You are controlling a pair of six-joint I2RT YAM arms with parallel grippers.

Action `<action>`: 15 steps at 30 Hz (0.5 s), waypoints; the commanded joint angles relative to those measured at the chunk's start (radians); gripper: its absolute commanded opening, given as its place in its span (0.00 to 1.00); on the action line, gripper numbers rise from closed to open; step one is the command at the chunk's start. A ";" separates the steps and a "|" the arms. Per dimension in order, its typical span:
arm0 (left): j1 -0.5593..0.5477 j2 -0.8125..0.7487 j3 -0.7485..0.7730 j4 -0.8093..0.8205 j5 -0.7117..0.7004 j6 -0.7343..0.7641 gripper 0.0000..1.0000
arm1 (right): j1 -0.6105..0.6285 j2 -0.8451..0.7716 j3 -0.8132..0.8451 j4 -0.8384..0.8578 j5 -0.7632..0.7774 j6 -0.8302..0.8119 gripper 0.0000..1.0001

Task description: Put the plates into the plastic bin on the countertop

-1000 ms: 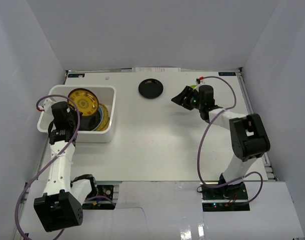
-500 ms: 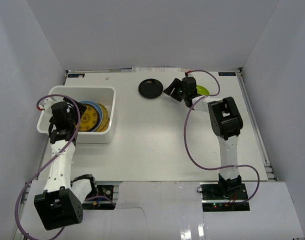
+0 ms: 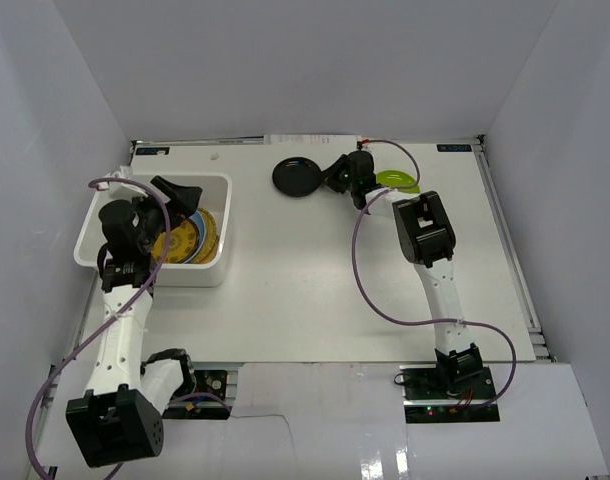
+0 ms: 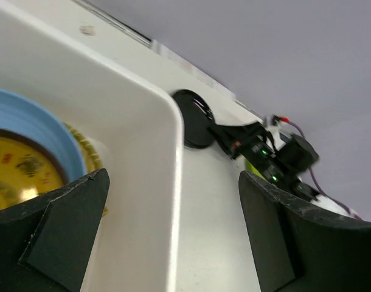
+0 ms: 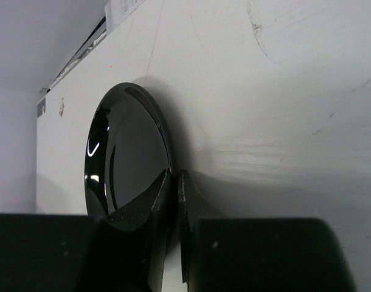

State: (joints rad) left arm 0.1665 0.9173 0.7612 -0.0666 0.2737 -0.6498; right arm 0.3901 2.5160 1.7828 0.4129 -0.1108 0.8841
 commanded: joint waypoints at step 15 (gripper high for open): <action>-0.398 0.095 0.247 -0.091 0.141 0.107 0.94 | 0.013 -0.715 -0.703 0.317 -0.128 0.015 0.08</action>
State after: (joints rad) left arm -0.2035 1.0100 0.9760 -0.0647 0.4629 -0.5644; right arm 0.3954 1.9743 1.1545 0.5766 -0.1680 0.9142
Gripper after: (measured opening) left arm 0.946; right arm 0.096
